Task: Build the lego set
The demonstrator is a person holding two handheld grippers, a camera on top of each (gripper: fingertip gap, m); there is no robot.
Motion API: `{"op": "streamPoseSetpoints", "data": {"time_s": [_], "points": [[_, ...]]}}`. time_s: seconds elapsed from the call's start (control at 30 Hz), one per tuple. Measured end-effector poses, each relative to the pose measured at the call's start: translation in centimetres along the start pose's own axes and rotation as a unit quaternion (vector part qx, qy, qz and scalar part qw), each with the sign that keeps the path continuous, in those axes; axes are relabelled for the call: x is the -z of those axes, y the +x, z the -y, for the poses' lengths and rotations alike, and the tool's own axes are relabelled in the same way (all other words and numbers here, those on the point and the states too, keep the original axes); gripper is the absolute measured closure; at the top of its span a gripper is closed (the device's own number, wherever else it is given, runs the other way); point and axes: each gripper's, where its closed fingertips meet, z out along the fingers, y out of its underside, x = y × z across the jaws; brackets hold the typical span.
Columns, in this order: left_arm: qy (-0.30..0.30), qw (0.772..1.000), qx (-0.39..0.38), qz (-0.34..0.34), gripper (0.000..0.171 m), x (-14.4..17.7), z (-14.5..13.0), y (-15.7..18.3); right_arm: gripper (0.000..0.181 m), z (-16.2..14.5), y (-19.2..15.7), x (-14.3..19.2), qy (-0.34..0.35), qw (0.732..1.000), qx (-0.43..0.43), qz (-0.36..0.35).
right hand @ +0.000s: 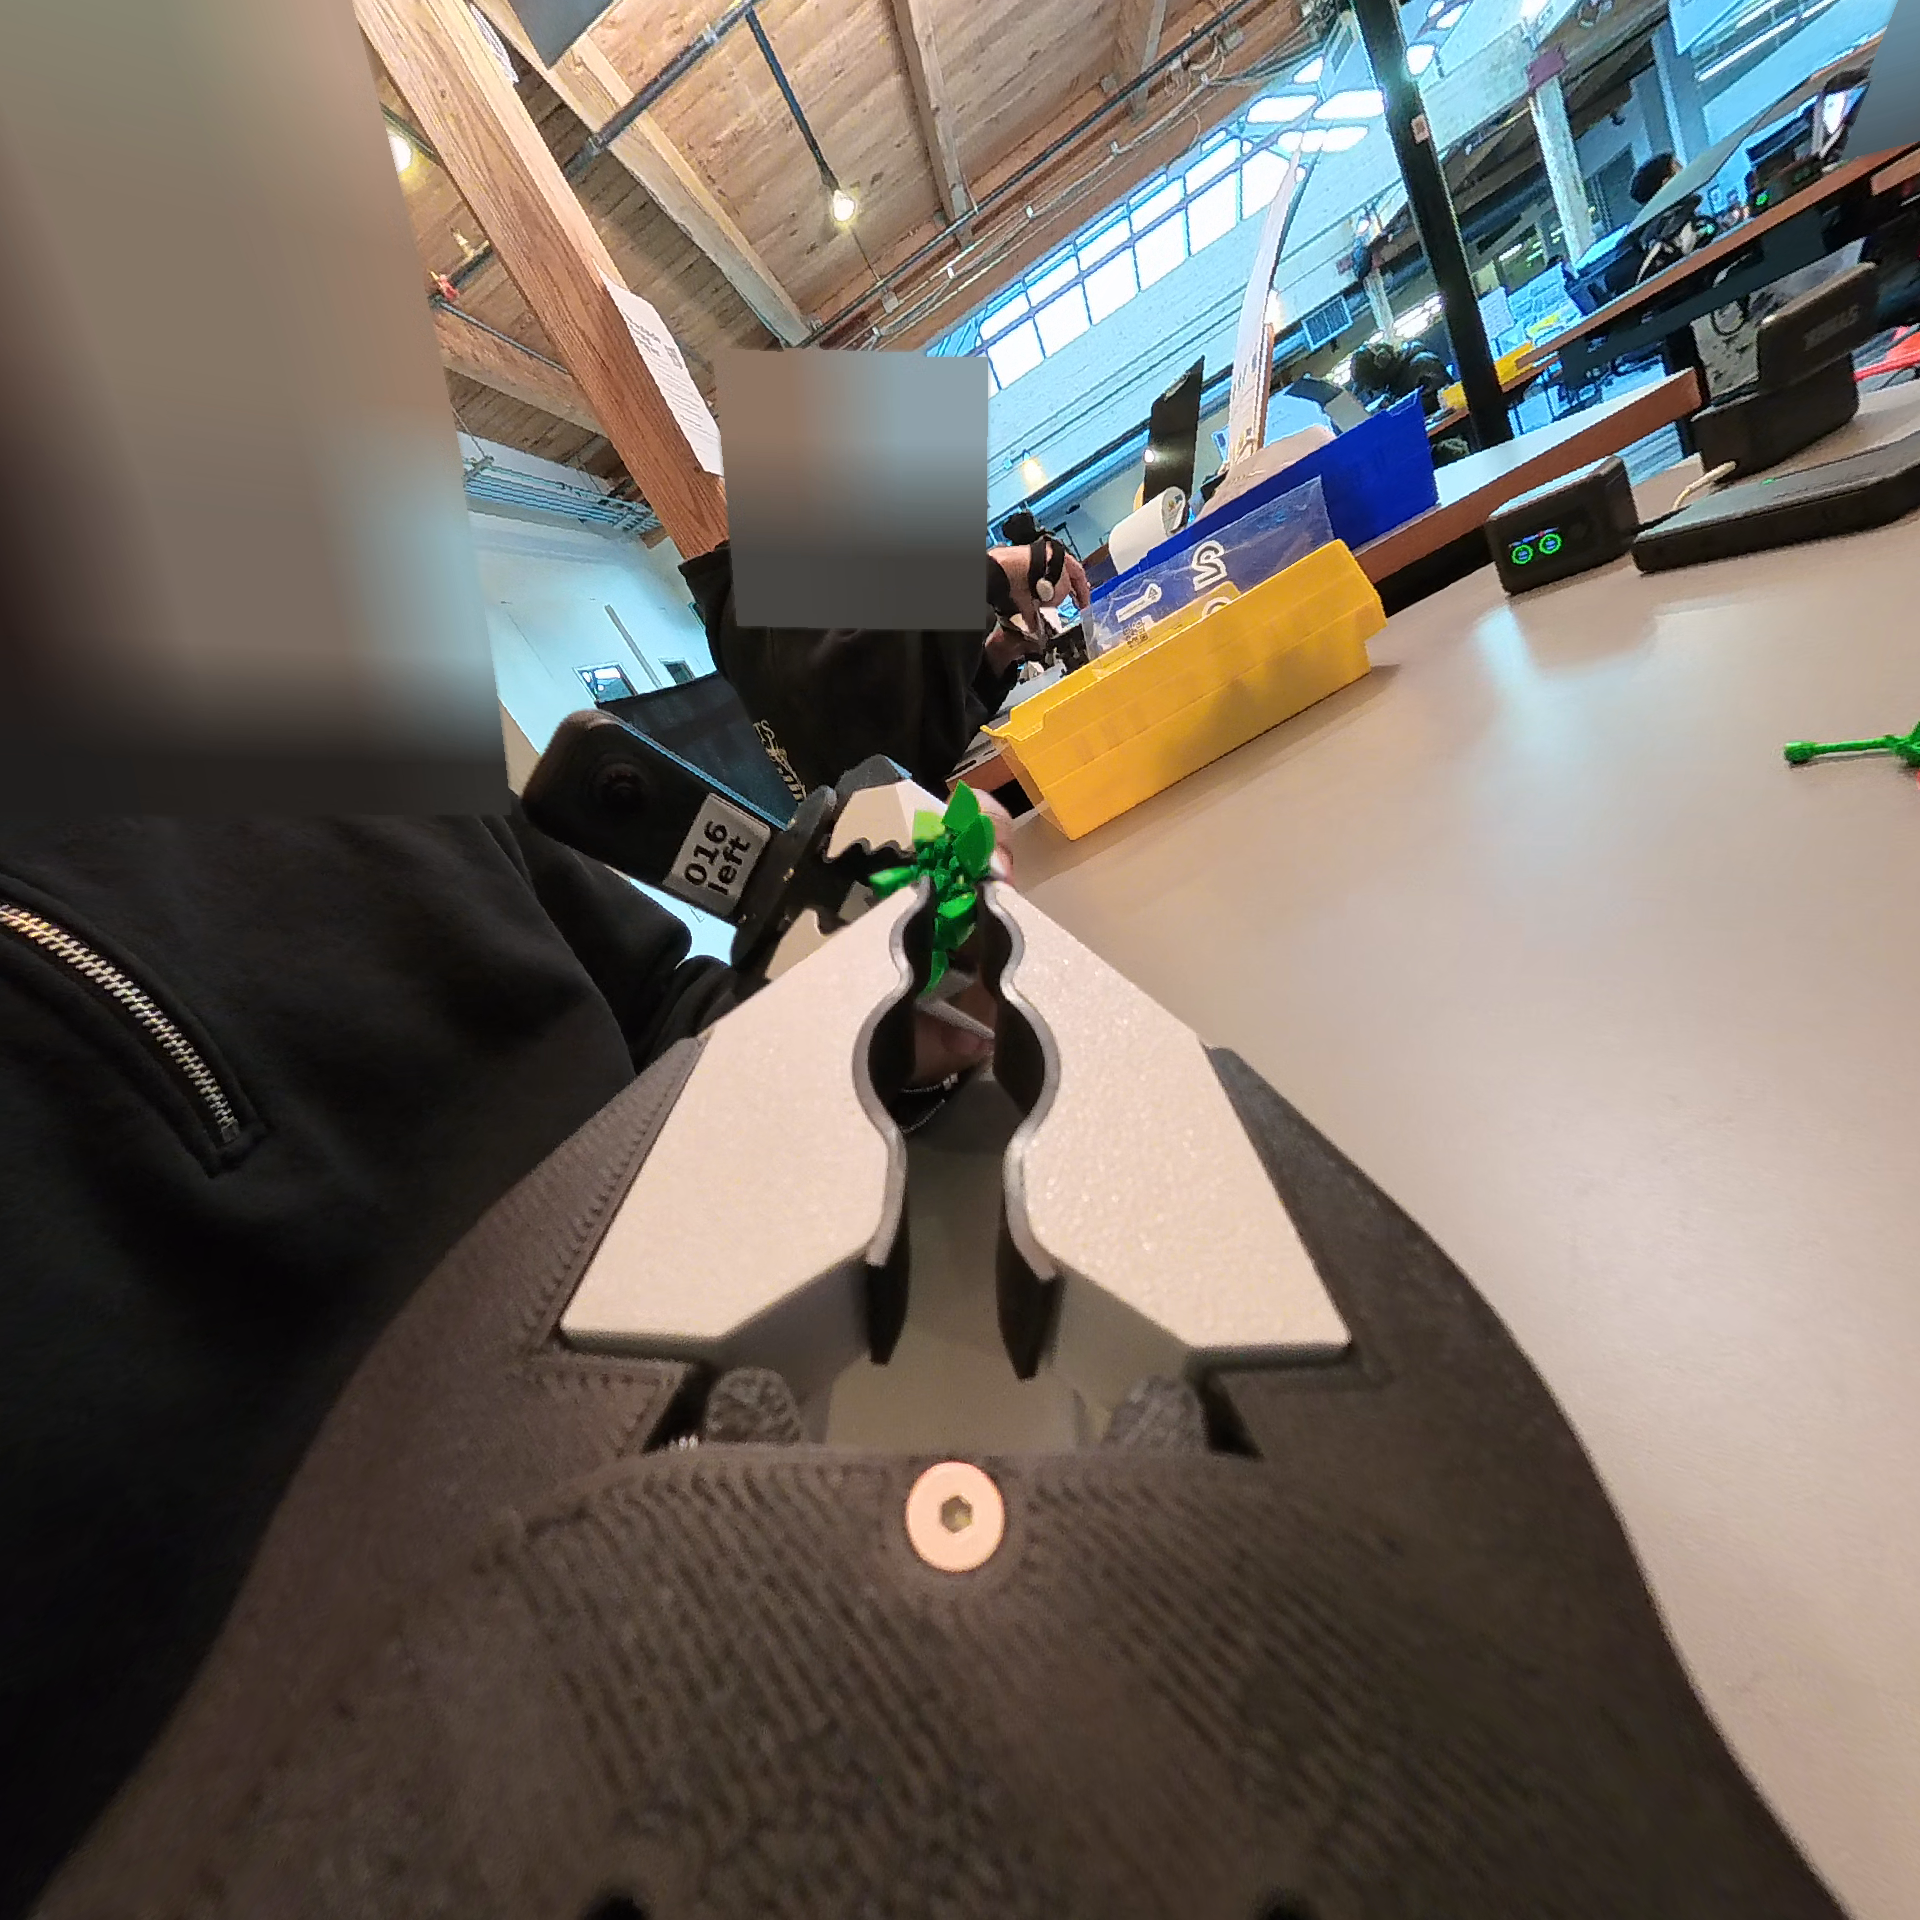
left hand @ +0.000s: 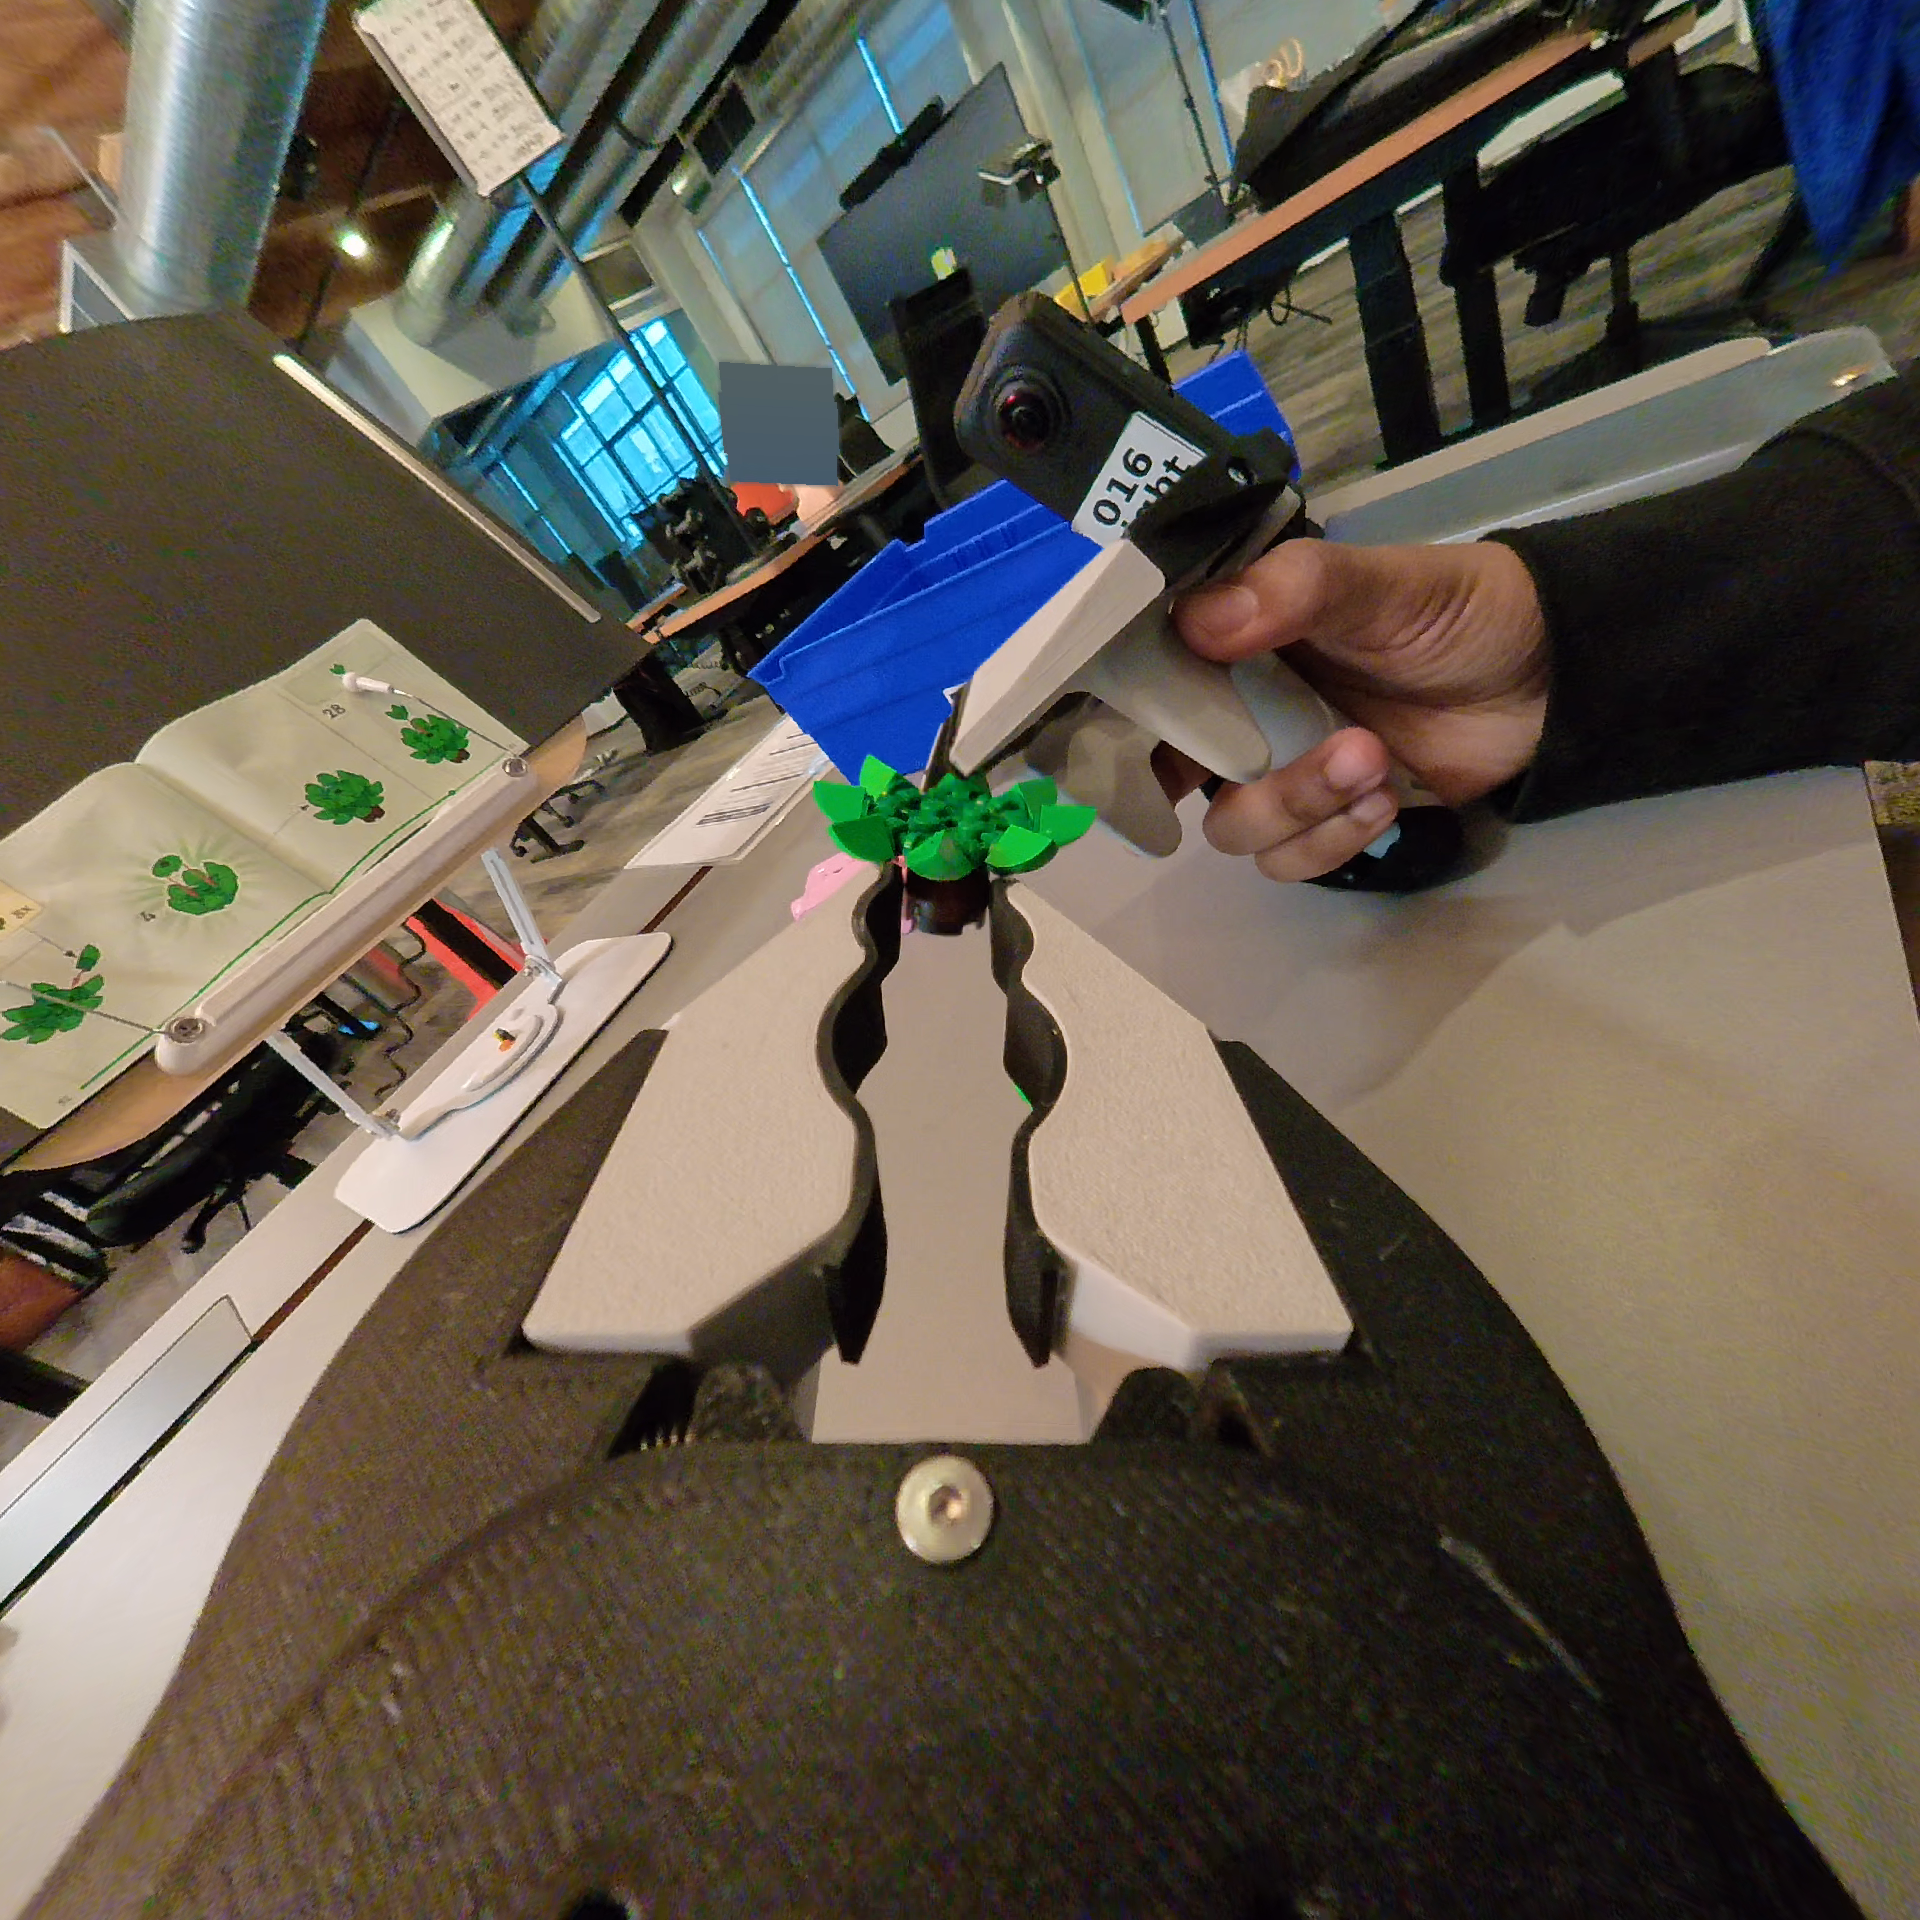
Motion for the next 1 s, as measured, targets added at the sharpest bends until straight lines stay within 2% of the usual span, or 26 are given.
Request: {"op": "streamPoseSetpoints", "data": {"time_s": [0.43, 0.67, 0.77, 0.9, 1.0], "points": [[-0.024, 1.000, 0.012, -0.016, 0.137, -0.5, -1.4, 0.2, 0.176, 0.4, 0.0, 0.2, 0.012, 1.000, -0.005, 0.001], [-0.066, 0.998, -0.008, -0.011, 0.134, -0.1, -3.8, -1.1, 0.176, 0.3, 0.5, 0.3, 0.010, 1.000, -0.009, -0.010], [-0.075, 0.997, 0.020, 0.009, 0.137, 0.2, -4.6, -2.7, 0.176, -0.6, 0.9, -0.1, -0.016, 0.999, -0.017, -0.022], [-0.094, 0.990, 0.078, 0.075, 0.147, 1.0, -6.3, -6.2, 0.176, -2.0, 0.7, -0.9, -0.050, 0.997, -0.049, -0.011], [-0.091, 0.985, 0.124, 0.078, 0.146, 1.2, -6.8, -7.0, 0.175, -3.3, 1.0, -1.7, -0.084, 0.993, -0.078, -0.021]]}}
